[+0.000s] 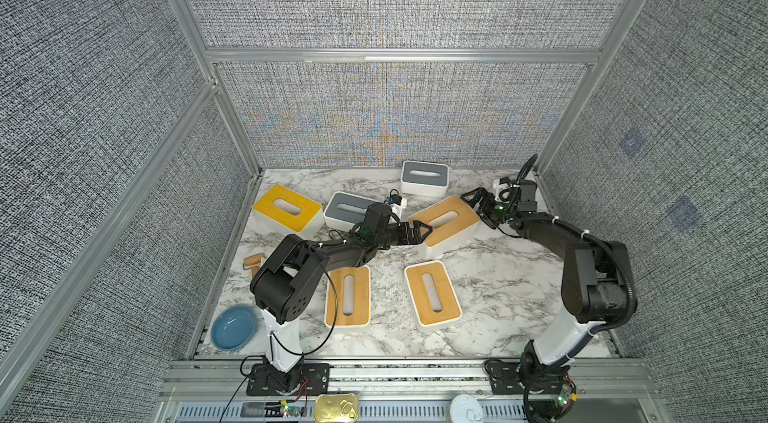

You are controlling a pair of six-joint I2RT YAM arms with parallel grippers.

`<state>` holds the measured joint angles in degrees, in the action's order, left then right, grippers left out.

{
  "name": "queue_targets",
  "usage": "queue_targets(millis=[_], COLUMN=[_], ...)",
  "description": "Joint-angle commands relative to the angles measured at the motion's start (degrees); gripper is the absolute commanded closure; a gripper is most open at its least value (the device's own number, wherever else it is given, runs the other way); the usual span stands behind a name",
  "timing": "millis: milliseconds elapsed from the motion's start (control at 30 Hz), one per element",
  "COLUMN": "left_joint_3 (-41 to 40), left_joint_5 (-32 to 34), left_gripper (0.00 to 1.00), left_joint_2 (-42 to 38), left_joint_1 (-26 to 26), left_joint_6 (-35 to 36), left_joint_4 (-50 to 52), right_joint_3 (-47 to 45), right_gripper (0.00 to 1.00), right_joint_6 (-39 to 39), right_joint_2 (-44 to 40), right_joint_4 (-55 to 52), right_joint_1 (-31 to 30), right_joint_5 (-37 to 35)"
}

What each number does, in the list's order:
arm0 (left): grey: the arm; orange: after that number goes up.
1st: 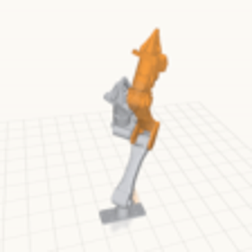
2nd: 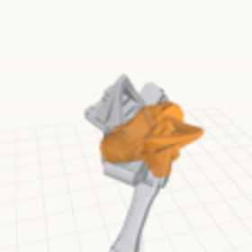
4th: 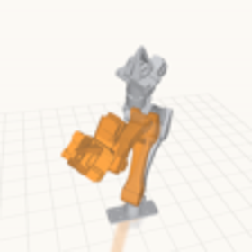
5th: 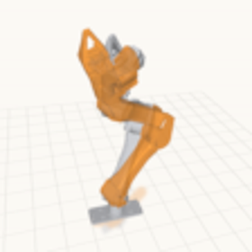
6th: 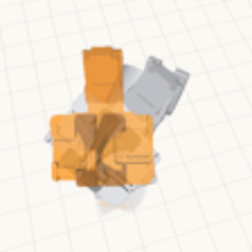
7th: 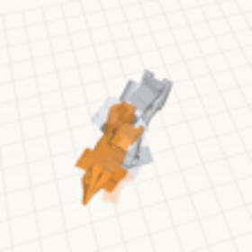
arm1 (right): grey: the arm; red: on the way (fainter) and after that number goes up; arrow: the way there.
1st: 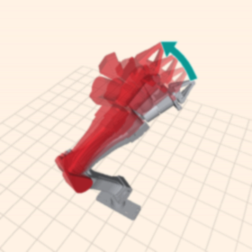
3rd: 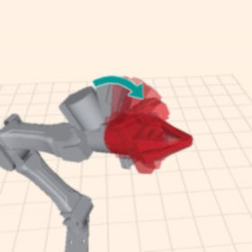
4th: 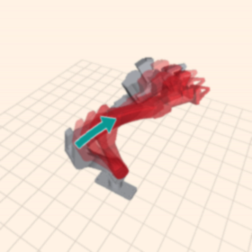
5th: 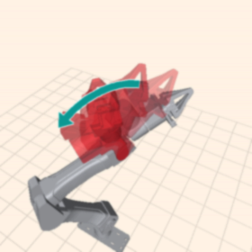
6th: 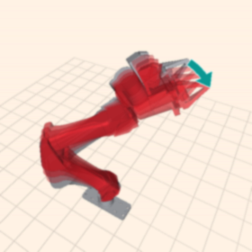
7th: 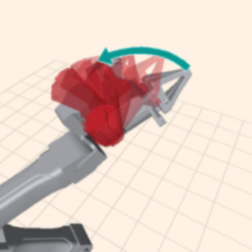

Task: Stack the tissue boxes
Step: Move the tissue box to the center of the board.

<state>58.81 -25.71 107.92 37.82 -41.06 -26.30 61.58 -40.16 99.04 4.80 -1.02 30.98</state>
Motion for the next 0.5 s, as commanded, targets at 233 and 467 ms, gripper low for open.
queue_targets(millis=[233, 467], left_joint_3=[1.7, 0.8], left_joint_5=[1.4, 1.6], left_gripper=[0.01, 0.01], left_joint_2=[0.7, 0.6], left_joint_1=[-1.0, -3.3], left_joint_6=[0.3, 0.2], left_joint_4=[2.6, 3.4], right_joint_3=[-2.9, -5.3], right_gripper=[0.01, 0.00], right_joint_6=[1.2, 1.7], right_joint_2=[-4.9, -7.2], right_joint_4=[-2.8, -2.7], right_joint_1=[-5.5, -10.5], right_joint_5=[-4.0, -6.2])
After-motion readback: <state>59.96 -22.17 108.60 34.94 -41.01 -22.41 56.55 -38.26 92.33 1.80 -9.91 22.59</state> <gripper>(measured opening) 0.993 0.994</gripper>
